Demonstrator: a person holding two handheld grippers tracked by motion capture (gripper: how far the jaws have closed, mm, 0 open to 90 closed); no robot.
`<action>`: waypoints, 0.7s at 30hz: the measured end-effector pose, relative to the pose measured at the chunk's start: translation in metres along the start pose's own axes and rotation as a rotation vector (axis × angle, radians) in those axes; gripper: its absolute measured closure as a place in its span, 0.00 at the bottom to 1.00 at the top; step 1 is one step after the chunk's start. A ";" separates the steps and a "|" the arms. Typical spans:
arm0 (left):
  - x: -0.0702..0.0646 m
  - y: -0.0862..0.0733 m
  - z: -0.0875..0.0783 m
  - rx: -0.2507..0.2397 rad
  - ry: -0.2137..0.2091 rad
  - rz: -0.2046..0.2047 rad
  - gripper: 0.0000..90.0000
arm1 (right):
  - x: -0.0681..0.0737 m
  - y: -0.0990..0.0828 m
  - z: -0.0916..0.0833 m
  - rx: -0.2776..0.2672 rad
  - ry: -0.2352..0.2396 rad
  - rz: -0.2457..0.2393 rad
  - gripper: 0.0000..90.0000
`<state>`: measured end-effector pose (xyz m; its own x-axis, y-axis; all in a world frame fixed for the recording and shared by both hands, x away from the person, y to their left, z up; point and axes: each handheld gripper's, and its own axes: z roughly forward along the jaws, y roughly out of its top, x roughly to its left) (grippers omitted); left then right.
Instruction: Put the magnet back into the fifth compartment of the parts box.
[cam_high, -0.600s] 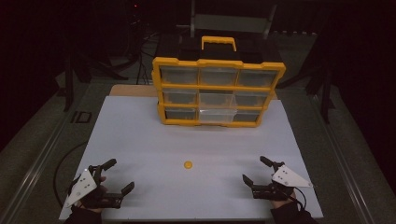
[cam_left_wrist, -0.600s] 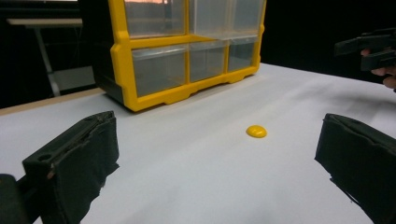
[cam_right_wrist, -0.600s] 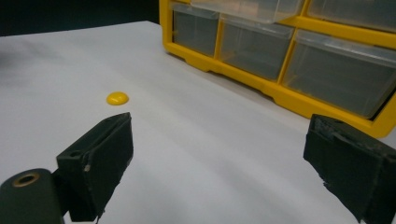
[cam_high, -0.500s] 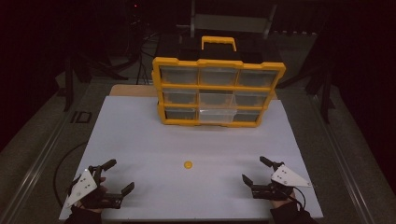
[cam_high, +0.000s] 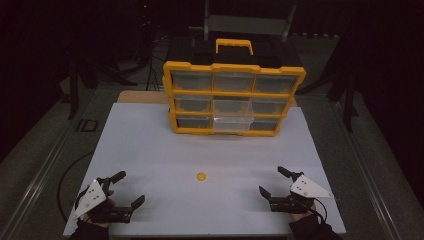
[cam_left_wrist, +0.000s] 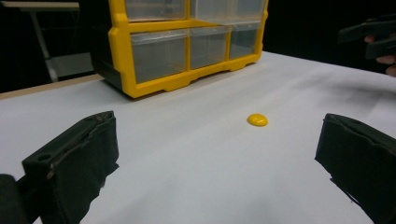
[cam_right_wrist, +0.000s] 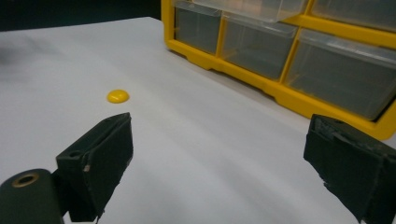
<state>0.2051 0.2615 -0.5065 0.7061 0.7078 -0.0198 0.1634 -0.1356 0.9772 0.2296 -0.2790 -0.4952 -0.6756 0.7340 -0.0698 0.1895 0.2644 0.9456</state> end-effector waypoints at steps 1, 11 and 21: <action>0.000 0.000 0.000 0.000 -0.001 0.000 0.00 | 0.001 0.000 0.000 0.003 -0.002 -0.006 0.09; -0.001 0.002 0.001 0.004 -0.001 0.012 0.00 | 0.006 -0.003 0.002 0.031 -0.013 -0.022 0.09; 0.003 0.012 0.003 0.015 -0.009 -0.011 0.00 | 0.004 -0.001 0.002 0.020 -0.017 -0.019 0.09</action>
<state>0.2113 0.2595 -0.4951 0.7107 0.7027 -0.0322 0.1811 -0.1385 0.9737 0.2282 -0.2749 -0.4971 -0.6668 0.7394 -0.0933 0.1914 0.2909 0.9374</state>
